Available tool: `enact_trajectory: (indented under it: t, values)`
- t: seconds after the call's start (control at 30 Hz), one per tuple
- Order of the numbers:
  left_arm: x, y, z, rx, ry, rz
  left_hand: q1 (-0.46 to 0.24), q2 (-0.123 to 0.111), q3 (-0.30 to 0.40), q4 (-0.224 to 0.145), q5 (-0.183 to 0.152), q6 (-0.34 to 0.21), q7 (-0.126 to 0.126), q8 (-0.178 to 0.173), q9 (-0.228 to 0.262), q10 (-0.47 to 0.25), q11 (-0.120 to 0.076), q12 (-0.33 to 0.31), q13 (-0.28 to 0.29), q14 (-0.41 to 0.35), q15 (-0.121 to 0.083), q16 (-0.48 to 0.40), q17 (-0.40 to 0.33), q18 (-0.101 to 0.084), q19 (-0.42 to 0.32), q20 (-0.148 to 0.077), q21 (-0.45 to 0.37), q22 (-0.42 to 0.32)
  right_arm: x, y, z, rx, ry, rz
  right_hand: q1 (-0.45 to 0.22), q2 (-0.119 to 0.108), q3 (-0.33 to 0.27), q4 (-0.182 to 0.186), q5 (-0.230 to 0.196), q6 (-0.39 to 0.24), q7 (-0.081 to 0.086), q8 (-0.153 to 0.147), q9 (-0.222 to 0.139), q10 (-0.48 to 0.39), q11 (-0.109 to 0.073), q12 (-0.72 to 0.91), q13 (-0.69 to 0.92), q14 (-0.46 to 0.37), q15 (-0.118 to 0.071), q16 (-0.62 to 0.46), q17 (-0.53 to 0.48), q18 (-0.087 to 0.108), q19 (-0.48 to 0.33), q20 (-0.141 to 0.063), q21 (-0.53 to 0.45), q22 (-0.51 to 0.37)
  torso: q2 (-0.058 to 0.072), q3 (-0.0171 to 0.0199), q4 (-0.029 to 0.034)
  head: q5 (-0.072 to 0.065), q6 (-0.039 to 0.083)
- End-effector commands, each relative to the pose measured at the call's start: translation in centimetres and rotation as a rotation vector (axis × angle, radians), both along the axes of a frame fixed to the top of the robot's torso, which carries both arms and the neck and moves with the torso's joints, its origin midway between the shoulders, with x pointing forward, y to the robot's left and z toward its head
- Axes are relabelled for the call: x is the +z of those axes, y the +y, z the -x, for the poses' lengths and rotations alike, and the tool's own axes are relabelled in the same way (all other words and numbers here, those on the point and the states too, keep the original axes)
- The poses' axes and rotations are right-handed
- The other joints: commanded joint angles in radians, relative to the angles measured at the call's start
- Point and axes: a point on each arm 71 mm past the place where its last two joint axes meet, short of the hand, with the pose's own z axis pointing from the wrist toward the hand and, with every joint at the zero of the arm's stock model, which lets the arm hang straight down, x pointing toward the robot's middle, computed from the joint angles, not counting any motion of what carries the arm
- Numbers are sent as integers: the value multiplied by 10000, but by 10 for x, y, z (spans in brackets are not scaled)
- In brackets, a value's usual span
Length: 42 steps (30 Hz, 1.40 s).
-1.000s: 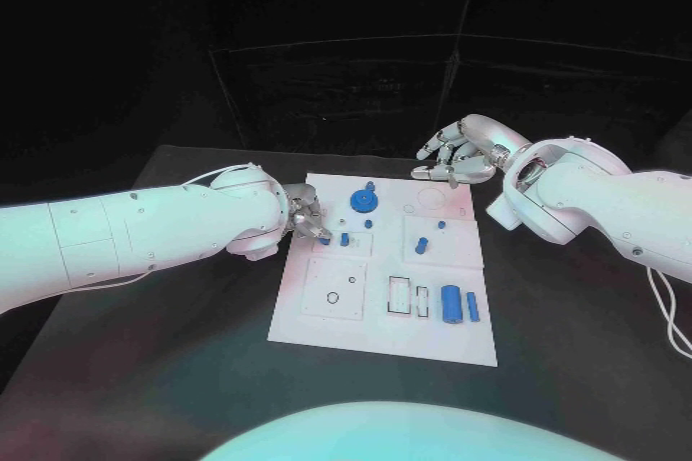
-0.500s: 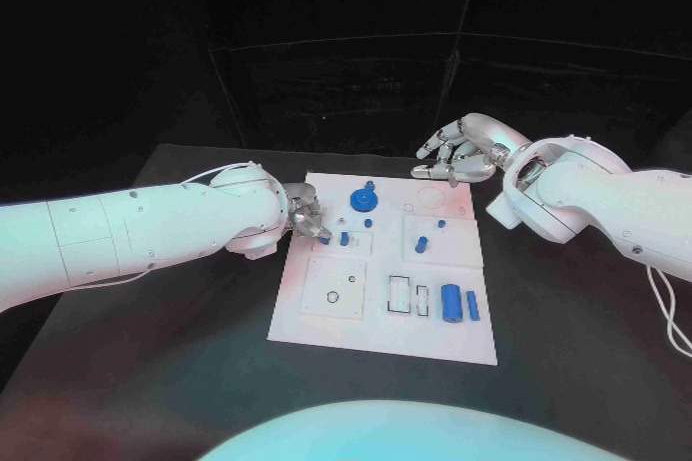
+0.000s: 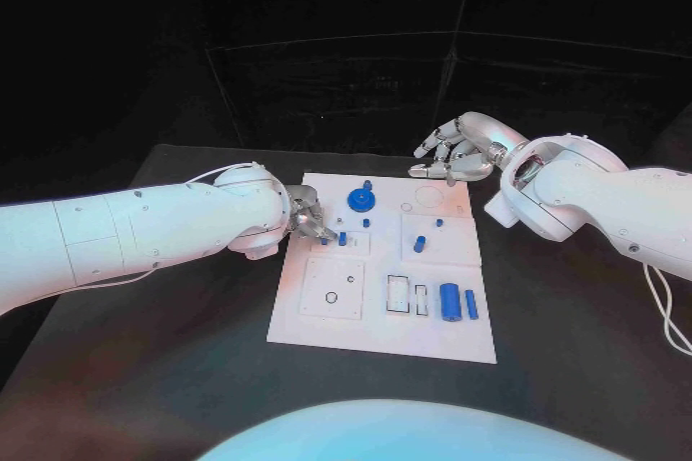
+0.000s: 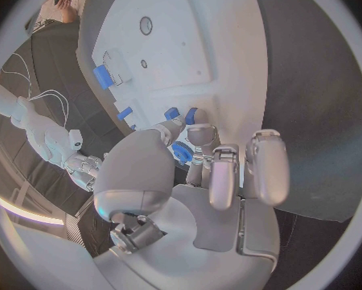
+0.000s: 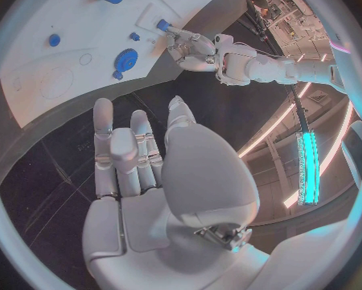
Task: Assemble the parts on the task board
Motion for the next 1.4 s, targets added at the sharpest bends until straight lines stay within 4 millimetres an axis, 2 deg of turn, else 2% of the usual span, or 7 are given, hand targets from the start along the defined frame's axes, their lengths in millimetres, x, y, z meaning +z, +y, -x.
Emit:
enact_trajectory:
  t: [0.03,0.47,0.7,0.93,1.0,1.4]
  values:
    - [-2,-1,1,-44,390,-92,-73,19,-250,88,-39,46,63,-33,-22,-2,37,45,28,1037,-67,31,2634,-32,83,-95,78,445,1,2,0,88,-56,-1,70,67,-11,-26,-23,-92,1,19,-14,-30,-28,-20,-9,-41,-53,-55,-10,59,26,-11,-53,-14,-1,0,1,-9,-6]
    - [-3,4,-6,210,348,-190,-73,122,-911,326,-38,118,50,-54,-43,1,25,79,48,1037,-80,31,2634,-37,97,-111,85,476,1,1,0,76,-63,-6,74,74,-17,-22,-29,-94,1,24,-14,-28,-28,-18,-16,-44,-54,-62,-24,59,28,-12,-54,-15,-1,0,14,-22,-8]
    - [-1,7,-7,331,55,46,-149,156,-1402,591,-34,127,58,-81,-58,-20,33,70,24,1037,-75,31,2634,-30,87,-109,51,460,1,1,0,73,-65,-5,74,74,-17,-22,-29,-94,1,24,-14,-28,-28,-18,-16,-44,-54,-62,-24,59,28,-12,-54,-15,0,-11,10,-47,-8]
    - [3,7,-8,506,-345,710,-289,91,-2055,1015,-35,104,73,-122,-78,-46,49,67,1,1037,-65,31,2634,-24,81,-101,17,447,1,1,0,74,-67,-5,73,79,-25,-17,-32,-96,1,29,-14,-28,-28,-16,-23,-44,-54,-63,-25,59,29,-12,-56,-16,-2,-4,9,-48,-8]
    - [4,7,-8,579,-424,901,-280,110,-2202,1121,-33,100,70,-130,-82,-59,47,58,-16,1037,-67,31,2634,-21,78,-102,5,441,1,1,0,74,-67,-5,73,79,-25,-17,-32,-96,1,29,-14,-28,-28,-16,-23,-44,-54,-63,-25,59,29,-12,-56,-16,0,-6,10,-84,24]
    - [9,13,-9,947,-934,1601,-63,198,-2523,1294,-28,-35,118,-228,-124,-167,81,-48,-157,1037,-51,31,2634,-2,45,-94,-82,374,1,1,0,59,-65,0,69,84,-30,-11,-33,-98,2,31,-14,-27,-27,-15,-27,-46,-54,-67,-32,59,30,-12,-57,-17,-10,3,17,-102,30]
